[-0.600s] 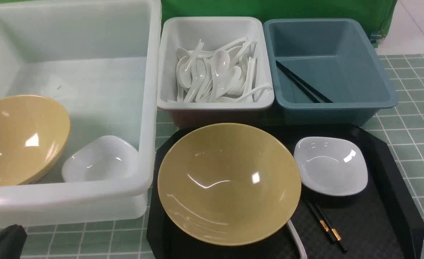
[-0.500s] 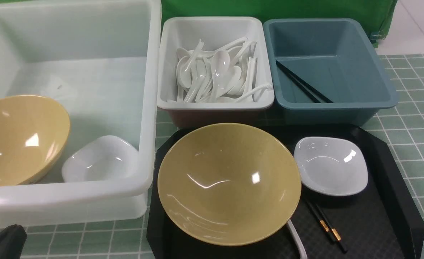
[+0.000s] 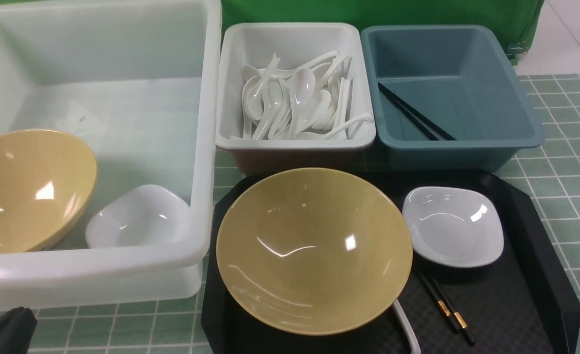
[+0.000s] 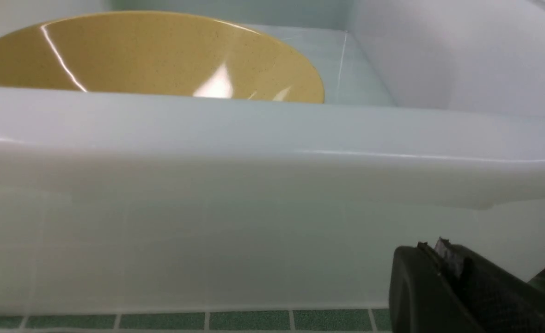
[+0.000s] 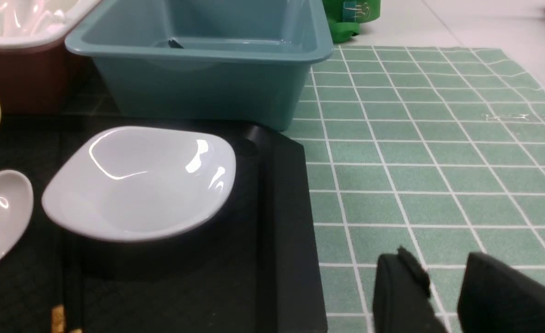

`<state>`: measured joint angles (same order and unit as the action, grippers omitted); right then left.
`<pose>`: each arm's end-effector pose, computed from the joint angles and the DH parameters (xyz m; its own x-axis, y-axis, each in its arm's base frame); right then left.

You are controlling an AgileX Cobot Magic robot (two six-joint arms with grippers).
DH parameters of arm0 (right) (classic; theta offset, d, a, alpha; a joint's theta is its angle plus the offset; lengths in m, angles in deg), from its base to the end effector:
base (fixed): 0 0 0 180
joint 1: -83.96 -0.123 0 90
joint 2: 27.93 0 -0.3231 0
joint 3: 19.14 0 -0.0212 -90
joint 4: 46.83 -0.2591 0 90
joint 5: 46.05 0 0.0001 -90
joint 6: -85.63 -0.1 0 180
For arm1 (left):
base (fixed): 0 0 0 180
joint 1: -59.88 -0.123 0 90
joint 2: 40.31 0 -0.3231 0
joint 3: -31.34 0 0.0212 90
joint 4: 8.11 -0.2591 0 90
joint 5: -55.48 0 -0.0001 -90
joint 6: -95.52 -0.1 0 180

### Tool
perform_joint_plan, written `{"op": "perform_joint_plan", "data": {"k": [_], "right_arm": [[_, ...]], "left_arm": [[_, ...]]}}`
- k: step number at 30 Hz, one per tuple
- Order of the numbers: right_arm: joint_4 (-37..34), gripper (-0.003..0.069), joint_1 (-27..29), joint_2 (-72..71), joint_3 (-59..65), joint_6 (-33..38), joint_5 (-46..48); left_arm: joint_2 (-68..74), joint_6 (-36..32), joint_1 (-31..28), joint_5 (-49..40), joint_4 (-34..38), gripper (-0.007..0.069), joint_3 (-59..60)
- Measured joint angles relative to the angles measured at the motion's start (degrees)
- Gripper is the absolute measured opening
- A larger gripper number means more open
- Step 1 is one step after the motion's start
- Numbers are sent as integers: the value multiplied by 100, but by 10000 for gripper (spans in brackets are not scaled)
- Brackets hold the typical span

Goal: On blue table put chopsticks spoon bowls plates into blue grey white boxes.
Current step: 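Grasp the large bowl on the tray by its rim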

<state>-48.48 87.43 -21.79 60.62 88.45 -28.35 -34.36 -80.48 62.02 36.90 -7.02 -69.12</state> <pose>0.0328 -0.0011 0.1736 -0.2357 -0.0075 -0.9718 0.0469 0.9987 -0.0191 0.0322 -0.0018 0.1736 -0.2457 -0.0786 -0.9661 0.0217 0.9960 -0.0866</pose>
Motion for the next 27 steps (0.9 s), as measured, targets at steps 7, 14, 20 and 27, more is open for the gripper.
{"op": "perform_joint_plan", "data": {"k": [7,14,20,27], "right_arm": [[0,237,0,0,0,70,0],[0,237,0,0,0,194,-70],[0,237,0,0,5,194,-930],[0,237,0,0,5,186,-3068]], "left_arm": [[0,-163,0,49,-345,3,0],[0,-169,0,200,-291,3,5],[0,-169,0,1607,-109,3,5],[0,-169,0,3891,-109,3,5]]}}
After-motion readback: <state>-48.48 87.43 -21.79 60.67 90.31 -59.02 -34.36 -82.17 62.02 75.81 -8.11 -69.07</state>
